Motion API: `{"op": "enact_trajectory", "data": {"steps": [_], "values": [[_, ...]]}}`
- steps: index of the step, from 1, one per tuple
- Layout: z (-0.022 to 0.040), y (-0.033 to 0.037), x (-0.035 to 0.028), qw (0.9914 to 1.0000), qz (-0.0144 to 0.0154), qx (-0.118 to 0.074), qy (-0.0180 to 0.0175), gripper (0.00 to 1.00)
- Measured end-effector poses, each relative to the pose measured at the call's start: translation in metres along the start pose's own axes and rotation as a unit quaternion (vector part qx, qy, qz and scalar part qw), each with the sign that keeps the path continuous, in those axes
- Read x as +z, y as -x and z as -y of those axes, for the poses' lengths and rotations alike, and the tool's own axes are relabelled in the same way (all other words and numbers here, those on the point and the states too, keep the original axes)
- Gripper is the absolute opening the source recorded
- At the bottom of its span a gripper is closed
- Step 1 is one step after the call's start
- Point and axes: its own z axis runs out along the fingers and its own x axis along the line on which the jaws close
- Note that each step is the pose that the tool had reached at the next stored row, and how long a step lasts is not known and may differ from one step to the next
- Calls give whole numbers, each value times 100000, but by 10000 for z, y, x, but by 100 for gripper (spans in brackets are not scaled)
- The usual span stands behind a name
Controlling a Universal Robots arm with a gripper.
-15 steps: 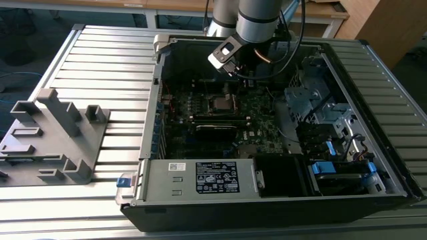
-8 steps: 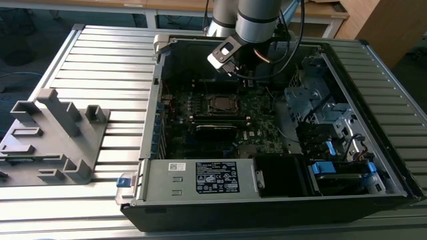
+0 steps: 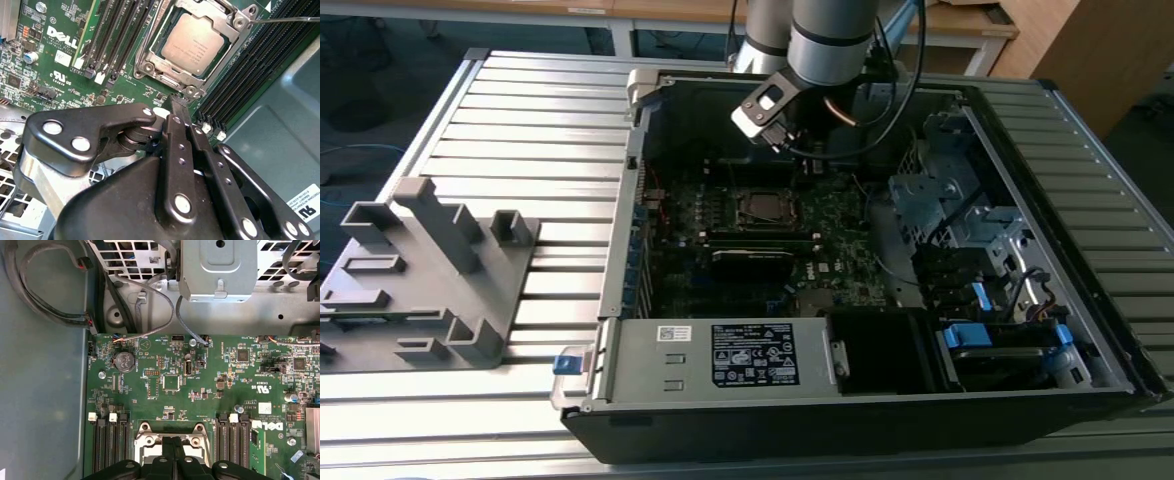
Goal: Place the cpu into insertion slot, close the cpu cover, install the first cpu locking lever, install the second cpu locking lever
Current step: 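Close the cpu cover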
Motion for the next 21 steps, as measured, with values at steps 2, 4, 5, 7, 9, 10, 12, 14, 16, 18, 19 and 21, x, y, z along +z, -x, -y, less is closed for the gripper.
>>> {"op": "enact_trajectory", "data": {"steps": [2, 4, 5, 7, 9, 10, 12, 14, 16, 18, 19, 21], "values": [[8, 0, -1, 100000, 3, 1, 0, 11], [8, 0, 0, 100000, 1, 2, 1, 11], [8, 0, 0, 100000, 1, 3, 2, 11], [9, 0, 0, 100000, 0, 2, 0, 11], [9, 0, -1, 100000, 2, 3, 0, 11], [14, 0, -1, 100000, 1, 16, 1, 11], [30, 0, 0, 100000, 0, 0, 5, 11], [54, 0, -1, 100000, 0, 3, 6, 11], [79, 0, -2, 100000, 2, 0, 16, 11], [105, 0, -3, 100000, 2, 2, 33, 11], [116, 0, -4, 100000, 3, 3, 39, 11], [124, 0, -4, 100000, 0, 3, 46, 11]]}}
